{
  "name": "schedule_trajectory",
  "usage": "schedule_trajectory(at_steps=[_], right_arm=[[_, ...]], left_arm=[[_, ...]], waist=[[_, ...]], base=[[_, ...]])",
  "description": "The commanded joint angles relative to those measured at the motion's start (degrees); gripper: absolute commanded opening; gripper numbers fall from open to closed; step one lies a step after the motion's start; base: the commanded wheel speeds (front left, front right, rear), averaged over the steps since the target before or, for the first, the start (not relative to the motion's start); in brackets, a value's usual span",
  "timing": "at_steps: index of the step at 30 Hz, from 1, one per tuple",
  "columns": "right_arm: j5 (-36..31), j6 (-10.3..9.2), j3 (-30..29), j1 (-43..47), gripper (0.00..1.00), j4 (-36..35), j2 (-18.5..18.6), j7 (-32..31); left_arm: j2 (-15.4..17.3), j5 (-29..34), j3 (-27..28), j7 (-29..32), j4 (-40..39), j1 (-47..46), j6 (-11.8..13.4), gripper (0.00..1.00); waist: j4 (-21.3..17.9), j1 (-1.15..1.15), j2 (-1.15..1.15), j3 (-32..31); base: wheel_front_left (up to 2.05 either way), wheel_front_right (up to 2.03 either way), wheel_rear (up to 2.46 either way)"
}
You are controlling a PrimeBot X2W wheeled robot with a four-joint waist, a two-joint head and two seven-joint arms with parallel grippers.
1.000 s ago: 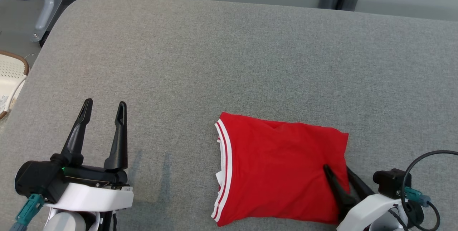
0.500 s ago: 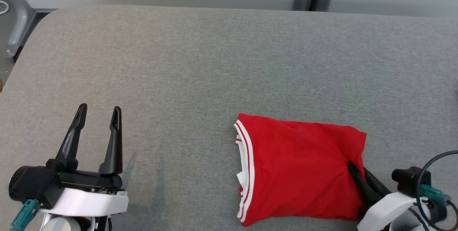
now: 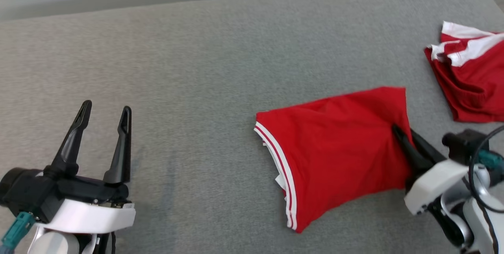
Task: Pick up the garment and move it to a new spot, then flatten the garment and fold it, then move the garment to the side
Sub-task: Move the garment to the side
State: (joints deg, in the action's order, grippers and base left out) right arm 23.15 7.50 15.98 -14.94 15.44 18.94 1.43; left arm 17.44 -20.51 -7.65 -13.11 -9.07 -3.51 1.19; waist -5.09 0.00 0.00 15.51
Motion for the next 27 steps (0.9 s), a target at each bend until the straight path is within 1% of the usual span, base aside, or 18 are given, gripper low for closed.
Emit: schedule_trajectory(at_steps=[1,5,9,10,12,13,16,19,23,27], right_arm=[[0.41,0.00,0.44,-2.31,0.00,-0.16,0.43,0.17],[0.94,0.00,1.28,-8.44,0.00,1.56,1.06,1.41],[0.50,0.00,0.85,-13.87,0.00,3.39,3.51,2.35],[0.18,-0.01,0.03,-15.92,0.00,3.80,5.08,2.93],[0.10,0.00,-0.93,-17.34,0.00,4.40,6.77,3.20],[0.10,0.00,-0.93,-17.34,0.00,4.40,6.77,3.20],[-0.02,0.00,-2.61,-18.64,0.00,4.51,9.48,3.15],[0.18,0.00,-5.17,-19.28,0.00,4.42,11.72,2.80],[0.24,0.00,-8.54,-21.01,0.00,5.17,12.77,3.43],[-0.20,0.00,-11.50,-23.06,0.00,7.67,11.92,3.72]], left_arm=[[0.68,0.41,0.15,0.30,-0.51,-1.24,-0.09,1.00],[1.63,0.49,-0.03,1.51,-1.77,-2.89,-0.61,1.00],[3.06,1.00,-0.29,2.53,-2.96,-4.36,-1.16,1.00],[3.63,1.19,-0.10,3.04,-3.54,-4.48,-1.33,1.00],[4.32,1.26,0.04,3.43,-4.12,-4.77,-1.50,1.00],[4.32,1.26,0.04,3.43,-4.12,-4.77,-1.50,1.00],[5.15,1.39,0.41,3.90,-4.84,-5.38,-1.52,1.00],[6.09,1.55,0.64,4.40,-5.60,-5.80,-1.70,1.00],[6.83,1.83,0.59,5.20,-6.35,-5.92,-1.70,1.00],[7.38,2.10,0.20,5.79,-6.96,-6.72,-1.91,1.00]], waist=[[-3.16,0.00,0.00,3.23],[-5.62,0.00,0.00,6.54],[-7.25,0.00,0.00,9.67],[-8.23,0.00,0.00,10.92],[-8.96,0.00,0.00,12.02],[-8.96,0.00,0.00,12.02],[-9.81,0.00,0.00,13.45],[-10.74,0.00,0.00,14.69],[-11.89,0.00,0.00,15.91],[-12.42,0.00,0.00,16.87]], base=[[0.00,0.00,0.00],[0.00,0.00,0.00],[0.00,0.00,0.00],[0.00,0.00,0.00],[0.00,0.00,0.00],[0.00,0.00,0.00],[0.00,0.00,0.00],[0.00,0.00,0.00],[0.00,0.00,0.00],[0.00,0.00,0.00]])
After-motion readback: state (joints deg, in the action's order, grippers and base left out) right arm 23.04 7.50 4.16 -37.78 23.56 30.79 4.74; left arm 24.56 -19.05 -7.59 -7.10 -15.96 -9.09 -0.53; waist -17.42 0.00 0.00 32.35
